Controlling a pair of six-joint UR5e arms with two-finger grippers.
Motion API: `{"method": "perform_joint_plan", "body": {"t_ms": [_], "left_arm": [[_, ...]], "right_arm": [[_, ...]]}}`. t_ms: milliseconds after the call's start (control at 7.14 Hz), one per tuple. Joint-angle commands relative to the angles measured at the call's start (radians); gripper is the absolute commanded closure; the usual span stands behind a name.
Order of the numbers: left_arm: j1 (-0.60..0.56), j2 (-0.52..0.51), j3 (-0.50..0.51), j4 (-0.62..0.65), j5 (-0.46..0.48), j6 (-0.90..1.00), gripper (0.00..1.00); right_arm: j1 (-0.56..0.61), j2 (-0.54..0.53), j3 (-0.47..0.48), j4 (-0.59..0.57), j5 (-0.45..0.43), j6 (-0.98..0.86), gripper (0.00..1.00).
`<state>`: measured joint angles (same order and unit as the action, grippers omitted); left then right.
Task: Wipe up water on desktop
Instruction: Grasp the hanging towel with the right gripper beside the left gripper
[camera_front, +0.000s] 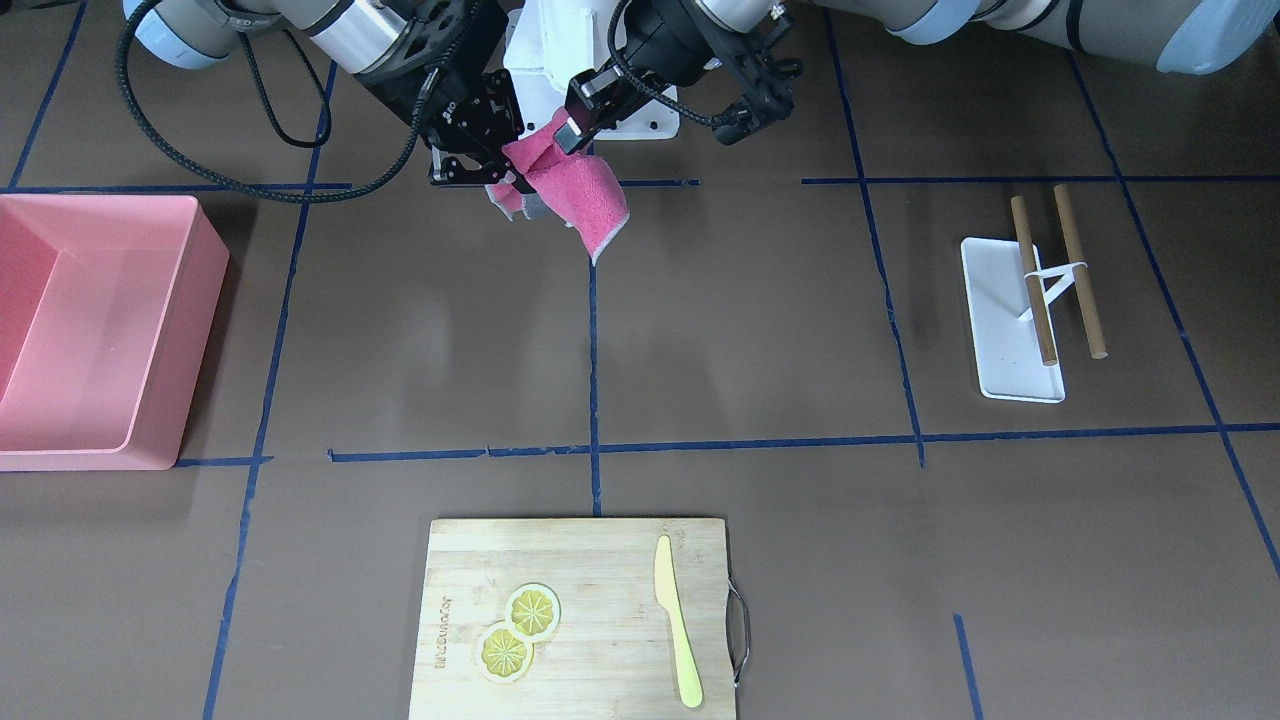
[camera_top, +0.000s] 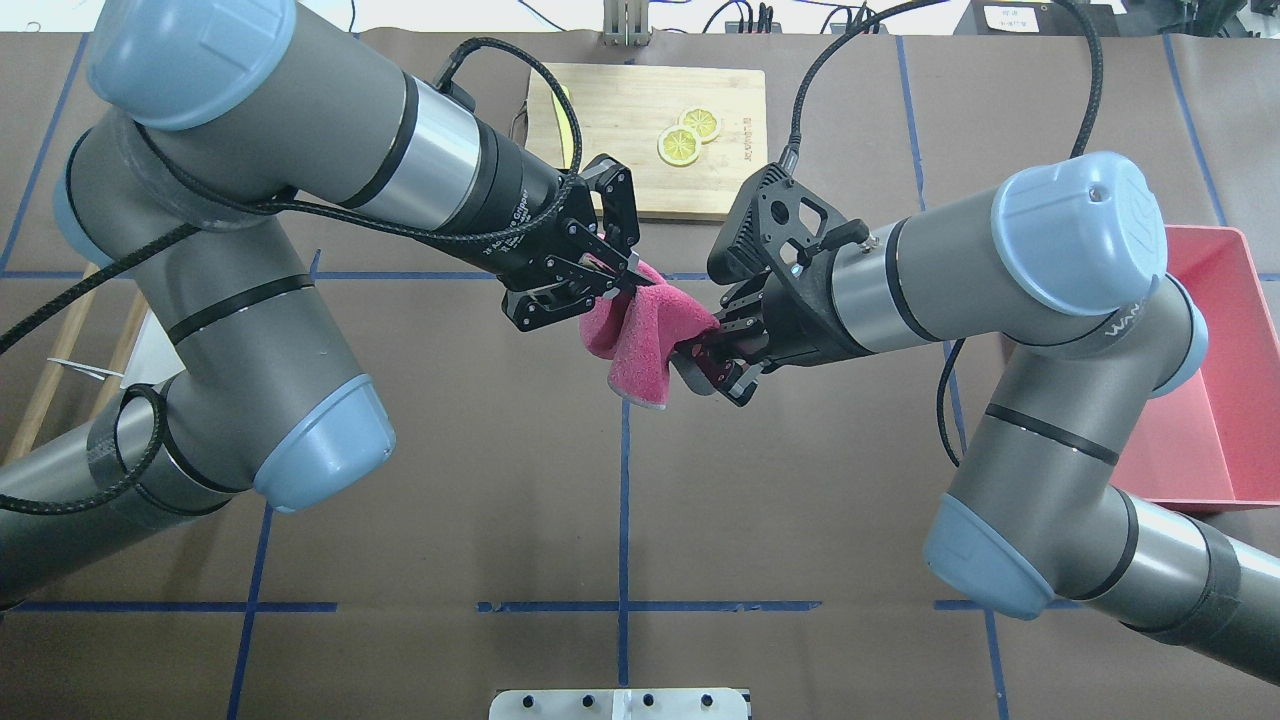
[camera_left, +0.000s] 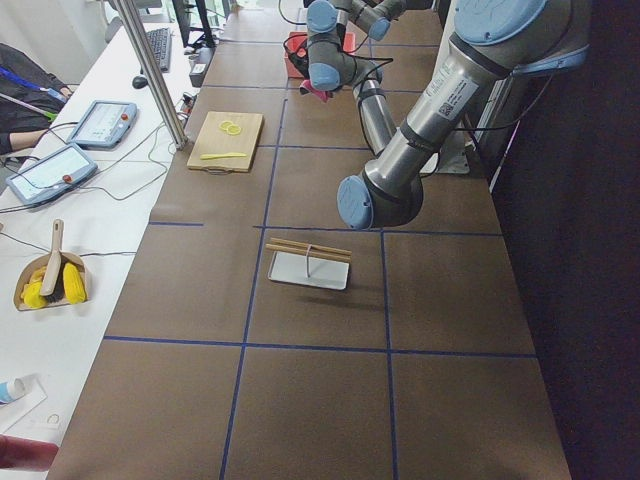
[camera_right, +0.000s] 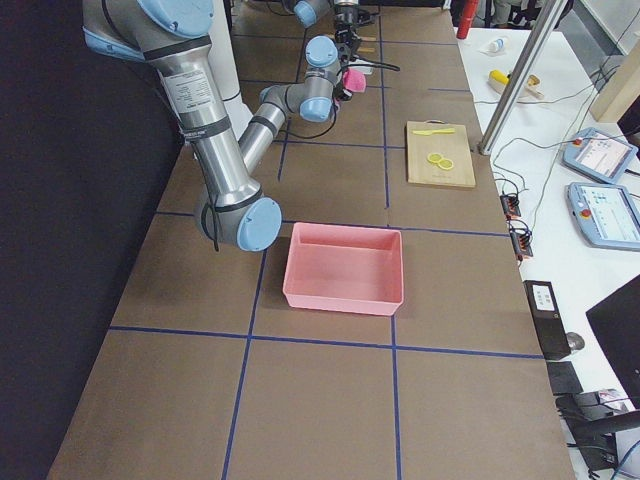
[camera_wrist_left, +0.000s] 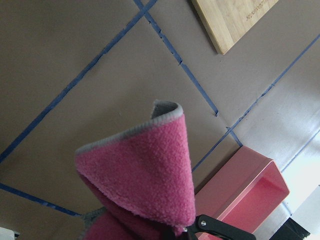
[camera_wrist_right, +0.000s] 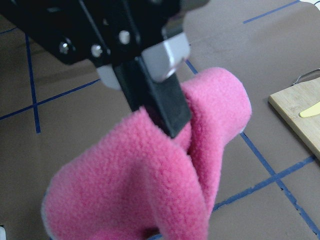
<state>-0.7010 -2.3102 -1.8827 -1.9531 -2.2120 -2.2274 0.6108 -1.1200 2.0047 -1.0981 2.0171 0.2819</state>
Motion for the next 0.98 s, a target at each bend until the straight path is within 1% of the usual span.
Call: {"method": "perform_joint_plan", "body": {"t_ms": [0, 140, 420, 561, 701, 841], "left_arm": [[-0.001, 0.002, -0.004, 0.000, 0.000, -0.002, 0.90], [0.000, 0.011, -0.010, -0.018, -0.002, 0.026, 0.01], [-0.005, 0.026, -0.012, -0.018, -0.005, 0.099, 0.00], [-0.009, 0.061, -0.016, -0.015, -0.009, 0.148, 0.00], [-0.017, 0.105, -0.033, -0.013, -0.018, 0.216, 0.00], [-0.038, 0.154, -0.051, -0.009, -0.035, 0.301, 0.00]], "right_arm": [[0.001, 0.000, 0.000, 0.000, 0.000, 0.000, 1.00], [0.003, -0.001, 0.000, 0.000, 0.003, 0.000, 1.00], [0.004, 0.000, 0.000, -0.020, 0.005, 0.002, 1.00], [0.016, 0.005, 0.003, -0.107, 0.006, 0.002, 1.00], [0.029, 0.008, 0.017, -0.191, 0.006, 0.044, 1.00], [0.046, 0.011, 0.026, -0.263, 0.006, 0.169, 1.00]]}}
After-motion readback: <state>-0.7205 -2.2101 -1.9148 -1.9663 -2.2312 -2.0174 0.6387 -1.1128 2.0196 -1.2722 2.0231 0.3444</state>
